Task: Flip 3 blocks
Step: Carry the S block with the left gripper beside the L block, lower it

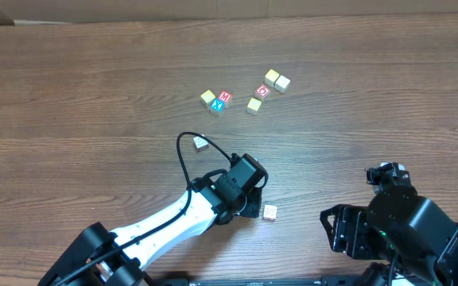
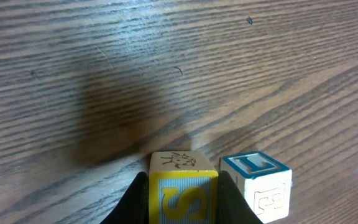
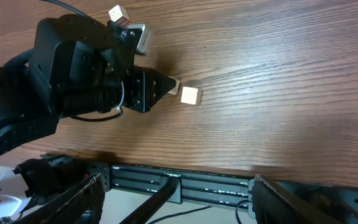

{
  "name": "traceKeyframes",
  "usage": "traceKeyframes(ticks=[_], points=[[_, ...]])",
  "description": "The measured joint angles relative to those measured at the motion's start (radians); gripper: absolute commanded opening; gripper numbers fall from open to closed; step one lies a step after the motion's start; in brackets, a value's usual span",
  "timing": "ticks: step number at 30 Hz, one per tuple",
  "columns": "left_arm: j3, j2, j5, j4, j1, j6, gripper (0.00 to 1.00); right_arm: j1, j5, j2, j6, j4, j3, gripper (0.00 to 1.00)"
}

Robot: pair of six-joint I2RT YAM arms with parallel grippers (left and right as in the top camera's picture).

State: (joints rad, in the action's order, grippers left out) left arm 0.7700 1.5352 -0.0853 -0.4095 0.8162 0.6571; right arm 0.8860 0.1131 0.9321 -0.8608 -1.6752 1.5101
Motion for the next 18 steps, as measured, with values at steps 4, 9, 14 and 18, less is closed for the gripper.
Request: traceKeyframes(ticks=[4, 9, 14, 18], points=[[0.0, 0.0, -0.009, -0.002, 0.0, 0.0, 0.04, 0.0, -0.009, 0.0, 0.0, 0.0, 0.0, 0.77], [0.0, 0.0, -0.024, -0.002, 0.0, 0.003, 0.04, 0.0, -0.023, 0.0, 0.0, 0.0, 0.0, 0.77], [-0.002, 0.0, -0.031, -0.002, 0.023, 0.017, 0.04, 0.0, -0.036, 0.0, 0.0, 0.0, 0.0, 0.77], [-0.008, 0.0, -0.031, 0.0, 0.053, 0.026, 0.04, 0.0, -0.04, 0.0, 0.0, 0.0, 0.0, 0.77]])
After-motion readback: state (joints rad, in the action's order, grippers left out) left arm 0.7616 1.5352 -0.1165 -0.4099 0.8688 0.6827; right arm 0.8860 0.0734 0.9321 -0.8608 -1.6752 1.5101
